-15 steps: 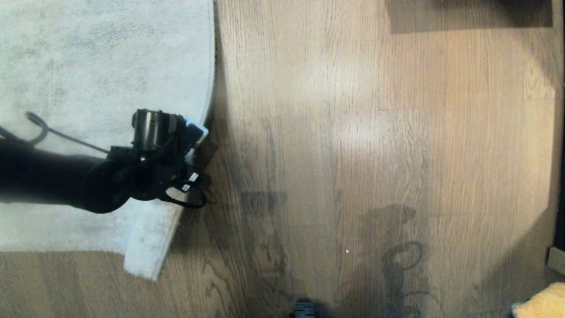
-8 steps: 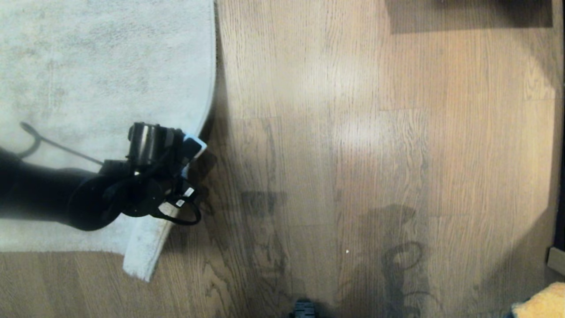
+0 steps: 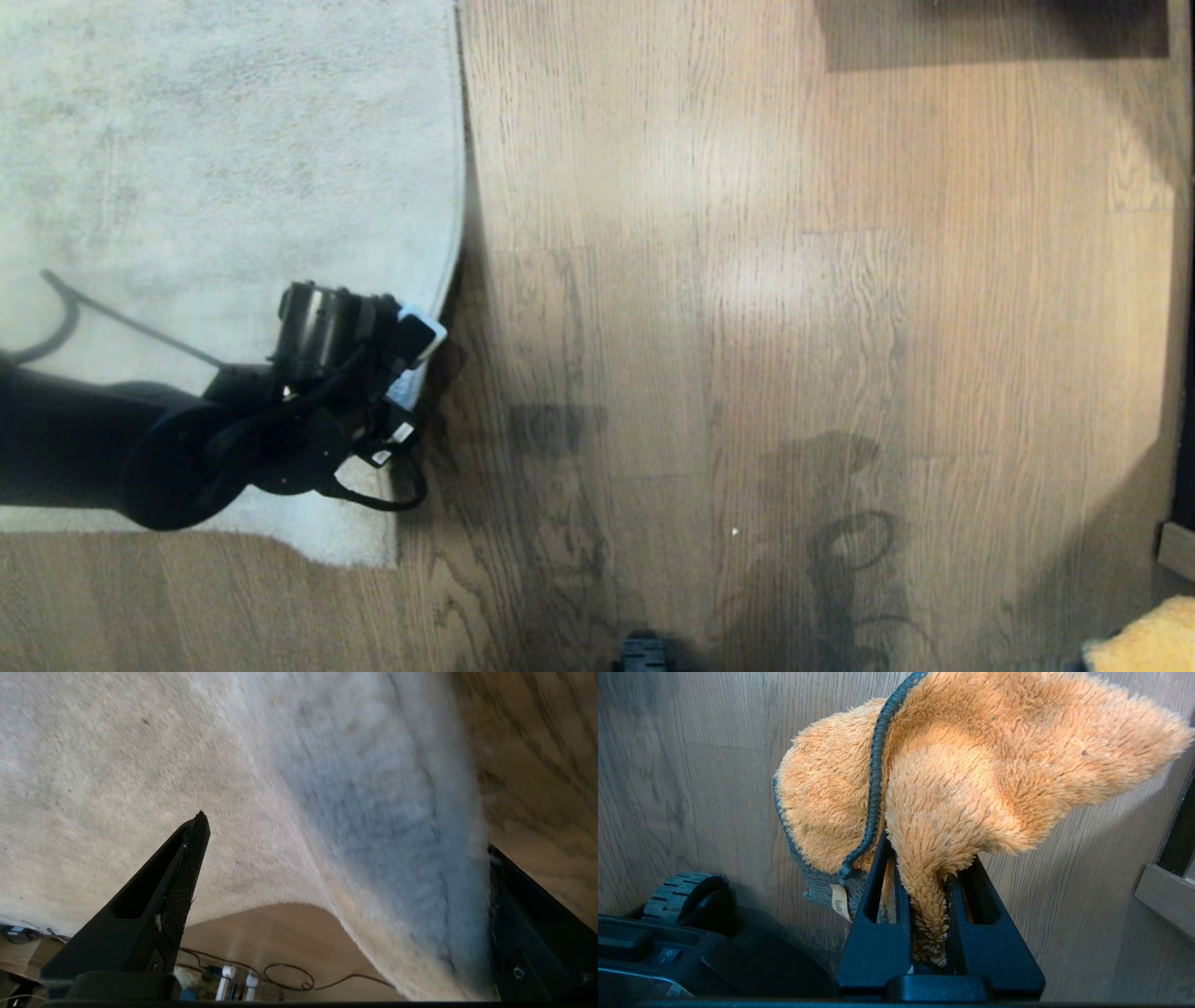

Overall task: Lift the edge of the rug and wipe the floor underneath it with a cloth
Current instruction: Lift up the carpet

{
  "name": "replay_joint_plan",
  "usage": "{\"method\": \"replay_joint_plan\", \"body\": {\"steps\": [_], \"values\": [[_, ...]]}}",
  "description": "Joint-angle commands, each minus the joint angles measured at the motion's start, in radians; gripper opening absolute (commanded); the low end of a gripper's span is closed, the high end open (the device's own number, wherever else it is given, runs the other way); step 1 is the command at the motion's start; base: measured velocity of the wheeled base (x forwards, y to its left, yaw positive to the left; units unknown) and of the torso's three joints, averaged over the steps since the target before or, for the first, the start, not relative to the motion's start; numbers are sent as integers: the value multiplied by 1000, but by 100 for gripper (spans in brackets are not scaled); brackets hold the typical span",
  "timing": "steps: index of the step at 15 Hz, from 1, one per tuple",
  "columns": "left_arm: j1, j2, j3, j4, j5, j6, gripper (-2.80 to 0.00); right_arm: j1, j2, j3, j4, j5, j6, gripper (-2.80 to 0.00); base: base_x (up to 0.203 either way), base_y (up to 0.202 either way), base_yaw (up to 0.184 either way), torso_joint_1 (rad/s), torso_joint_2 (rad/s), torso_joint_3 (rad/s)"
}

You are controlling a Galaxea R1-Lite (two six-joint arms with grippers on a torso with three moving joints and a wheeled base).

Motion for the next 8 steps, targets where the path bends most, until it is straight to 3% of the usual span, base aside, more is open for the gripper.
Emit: {"method": "replay_joint_plan", "body": {"steps": [1,8], "values": [[-2,-12,31,-3,5,3,0,0,1,0,0,1,-1,-280,0,0,0,0,0,0],[19,-25,96,-7,69,8,0,0,1,0,0,1,-1,-280,0,0,0,0,0,0]]}}
